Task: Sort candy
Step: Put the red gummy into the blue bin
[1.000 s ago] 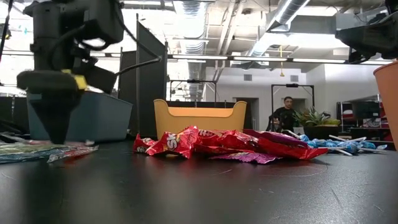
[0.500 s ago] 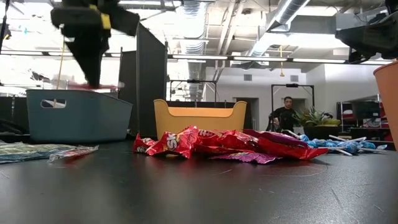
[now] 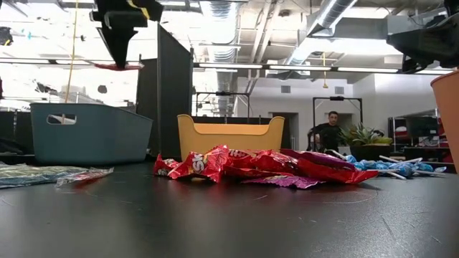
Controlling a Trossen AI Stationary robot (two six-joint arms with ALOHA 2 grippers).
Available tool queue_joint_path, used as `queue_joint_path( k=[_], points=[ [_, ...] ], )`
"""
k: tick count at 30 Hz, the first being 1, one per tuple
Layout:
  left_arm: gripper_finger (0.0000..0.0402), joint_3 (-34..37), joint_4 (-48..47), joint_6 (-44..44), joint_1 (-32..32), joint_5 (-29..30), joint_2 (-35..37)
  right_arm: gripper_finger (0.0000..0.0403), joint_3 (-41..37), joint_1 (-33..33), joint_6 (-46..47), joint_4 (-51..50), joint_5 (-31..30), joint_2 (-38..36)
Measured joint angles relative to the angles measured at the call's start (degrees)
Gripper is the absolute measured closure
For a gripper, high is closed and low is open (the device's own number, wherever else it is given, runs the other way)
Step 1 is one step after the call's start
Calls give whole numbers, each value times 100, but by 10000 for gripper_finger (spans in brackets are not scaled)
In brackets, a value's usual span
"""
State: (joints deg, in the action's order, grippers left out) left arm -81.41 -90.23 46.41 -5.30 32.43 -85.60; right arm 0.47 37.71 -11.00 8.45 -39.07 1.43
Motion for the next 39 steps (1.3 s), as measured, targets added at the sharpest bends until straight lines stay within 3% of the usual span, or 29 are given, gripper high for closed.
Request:
queue_joint_path(
  k=[5,9,17,23,26,28,32,36,39],
  points=[
    [401,9,324,-579,572,-40,276,400,0,2,0,48,2,2],
    [401,9,1223,-1504,737,-431,674,400,0,2,2,92,2,2],
    [401,9,3539,-3362,442,-1730,1539,400,0,2,2,102,0,2],
    [401,9,4208,-3885,144,-2202,1886,400,0,2,2,102,0,2],
    [401,9,4137,-3782,72,-2105,1925,400,0,2,2,102,2,2],
    [401,9,3941,-3486,52,-1683,1925,400,0,2,2,102,1,2],
    [401,9,2197,-1911,194,-252,1922,400,0,2,4,102,0,2],
    [401,73,463,-89,354,361,1814,400,0,2,2,102,1,2],
    [401,279,95,669,354,548,1828,400,0,2,3,102,0,2]
  ],
)
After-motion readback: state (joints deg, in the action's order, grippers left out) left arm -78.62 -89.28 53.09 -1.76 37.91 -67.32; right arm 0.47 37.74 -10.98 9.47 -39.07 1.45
